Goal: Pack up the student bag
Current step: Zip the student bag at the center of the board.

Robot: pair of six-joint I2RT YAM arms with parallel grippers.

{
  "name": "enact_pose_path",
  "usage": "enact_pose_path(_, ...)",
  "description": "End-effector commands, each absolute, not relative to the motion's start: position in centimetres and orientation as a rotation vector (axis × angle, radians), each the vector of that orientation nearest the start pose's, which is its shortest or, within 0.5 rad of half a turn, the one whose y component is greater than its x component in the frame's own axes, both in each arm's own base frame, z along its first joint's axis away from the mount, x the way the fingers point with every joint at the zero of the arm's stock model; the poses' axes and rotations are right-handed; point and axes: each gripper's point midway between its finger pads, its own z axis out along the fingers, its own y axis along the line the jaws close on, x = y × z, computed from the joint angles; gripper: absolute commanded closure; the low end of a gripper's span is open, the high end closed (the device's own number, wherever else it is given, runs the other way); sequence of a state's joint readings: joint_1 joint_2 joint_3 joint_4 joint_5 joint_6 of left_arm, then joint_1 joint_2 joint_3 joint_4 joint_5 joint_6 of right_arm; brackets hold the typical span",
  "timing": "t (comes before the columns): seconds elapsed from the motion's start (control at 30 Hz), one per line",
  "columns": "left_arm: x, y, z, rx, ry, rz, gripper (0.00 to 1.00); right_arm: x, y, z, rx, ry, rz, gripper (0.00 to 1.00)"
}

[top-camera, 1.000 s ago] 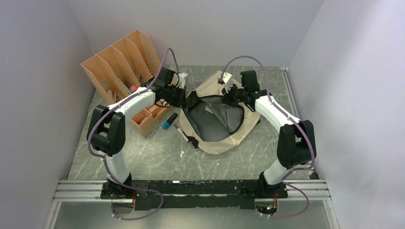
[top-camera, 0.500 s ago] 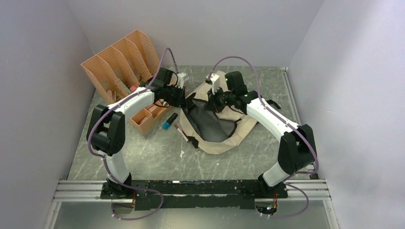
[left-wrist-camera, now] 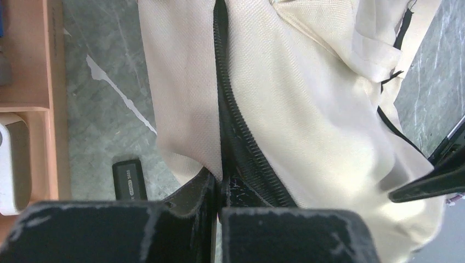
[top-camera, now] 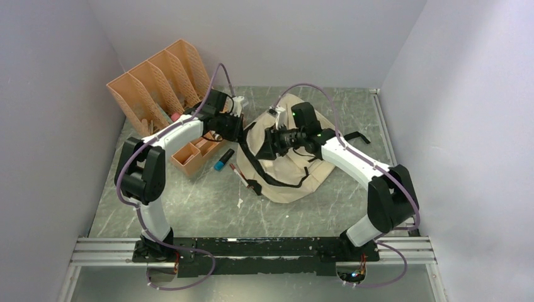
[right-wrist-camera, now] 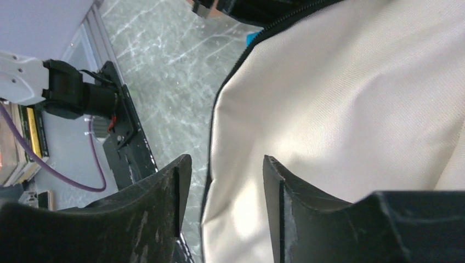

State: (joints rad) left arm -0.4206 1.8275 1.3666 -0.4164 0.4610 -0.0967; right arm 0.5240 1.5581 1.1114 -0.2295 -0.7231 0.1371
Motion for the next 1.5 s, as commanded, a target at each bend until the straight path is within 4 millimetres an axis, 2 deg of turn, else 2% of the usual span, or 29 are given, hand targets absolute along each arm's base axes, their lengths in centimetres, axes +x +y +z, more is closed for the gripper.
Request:
enact_pose_path(0.0,37.7,-25.6,10.9,0.613,2.401,-0.810,0.95,28.5,30.4,21.8,-0.776,1.995,1.162,0.44)
enact_pose_path(0.17,37.5,-25.3,11.0,0.608,2.408,-0.792,0.95,29.7,27.7,22.8,-0.588,1.997,0.971,0.44)
enact_pose_path(0.27,37.2,-25.1,11.2,0.605,2.409,-0.788,0.95,30.7,24.9,22.0,-0.402,2.035,0.806,0.46)
enact_pose_path(0.33,37.0,-25.1,11.4,0.597,2.406,-0.792,0.95,30.5,23.8,21.1,-0.354,2.054,0.755,0.49)
enact_pose_path(0.5,36.0,-25.2,11.2,0.547,2.422,-0.810,0.94,27.2,24.4,19.0,-0.477,2.088,0.859,0.48)
enact_pose_path(0.6,35.4,-25.3,10.9,0.490,2.434,-0.776,0.89,26.6,24.3,18.3,-0.487,2.065,0.857,0.46)
enact_pose_path(0.77,34.9,-24.5,11.1,0.347,2.440,-0.661,0.74,26.7,24.0,18.1,-0.479,2.037,0.842,0.45)
enact_pose_path(0.93,34.8,-22.8,11.9,0.164,2.423,-0.544,0.52,26.7,23.7,16.9,-0.498,2.072,0.805,0.45)
enact_pose_path(1.0,34.4,-22.2,12.0,0.055,2.423,-0.501,0.48,26.7,23.6,16.5,-0.504,2.076,0.796,0.45)
enact_pose_path(1.1,33.7,-22.0,11.8,-0.068,2.419,-0.443,0.47,26.6,23.4,16.3,-0.506,2.073,0.789,0.45)
enact_pose_path(1.23,32.8,-22.7,11.5,-0.181,2.415,-0.385,0.46,26.7,23.3,16.3,-0.502,2.064,0.779,0.45)
enact_pose_path(1.33,32.2,-24.0,11.1,-0.198,2.422,-0.404,0.46,26.6,23.1,16.2,-0.498,2.060,0.776,0.45)
enact_pose_path(1.47,31.6,-24.8,10.2,-0.224,2.449,-0.387,0.46,26.4,22.9,16.1,-0.492,2.062,0.768,0.45)
